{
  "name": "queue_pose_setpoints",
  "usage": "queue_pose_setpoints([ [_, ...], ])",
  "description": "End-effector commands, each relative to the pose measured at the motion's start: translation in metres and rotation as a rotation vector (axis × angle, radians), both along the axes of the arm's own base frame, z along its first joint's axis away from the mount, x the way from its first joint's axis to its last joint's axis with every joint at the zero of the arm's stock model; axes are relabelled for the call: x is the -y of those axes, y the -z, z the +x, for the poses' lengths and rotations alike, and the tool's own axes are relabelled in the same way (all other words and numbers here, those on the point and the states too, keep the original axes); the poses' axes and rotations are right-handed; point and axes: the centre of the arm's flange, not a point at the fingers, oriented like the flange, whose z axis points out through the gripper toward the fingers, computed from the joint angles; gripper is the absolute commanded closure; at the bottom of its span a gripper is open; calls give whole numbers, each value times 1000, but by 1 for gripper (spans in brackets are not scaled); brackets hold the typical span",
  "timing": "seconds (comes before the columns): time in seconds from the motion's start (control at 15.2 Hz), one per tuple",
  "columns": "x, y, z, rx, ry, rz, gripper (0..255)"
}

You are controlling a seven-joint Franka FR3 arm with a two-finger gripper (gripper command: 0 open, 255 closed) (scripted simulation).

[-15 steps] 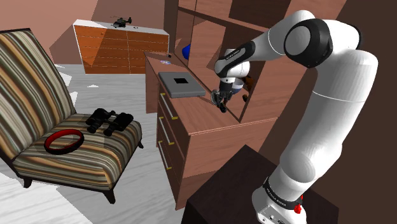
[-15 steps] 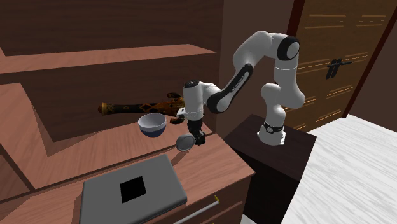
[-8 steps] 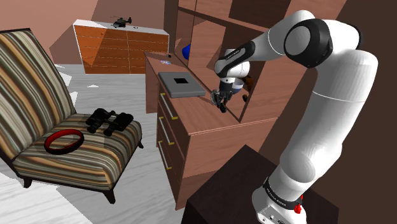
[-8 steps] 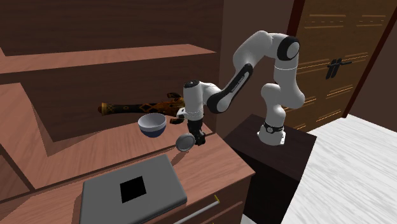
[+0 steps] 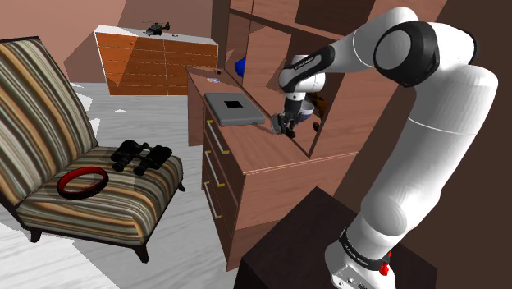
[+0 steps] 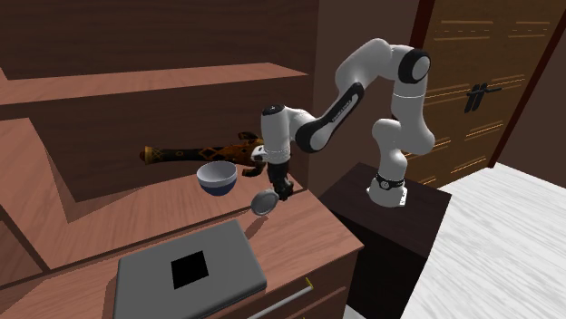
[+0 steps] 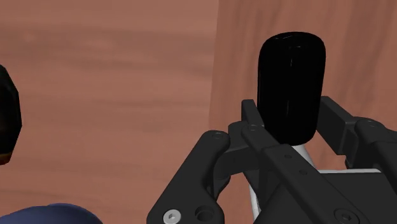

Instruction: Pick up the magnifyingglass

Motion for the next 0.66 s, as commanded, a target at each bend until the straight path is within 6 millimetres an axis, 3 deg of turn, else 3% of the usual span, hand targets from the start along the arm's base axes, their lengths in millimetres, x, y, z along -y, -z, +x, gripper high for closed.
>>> queue_pose_setpoints([
  [0.0,1,-11,0,0,0,0,255],
  [0.46,1,-48,0,0,0,0,255],
  [0.59,1,-48,0,0,0,0,255],
])
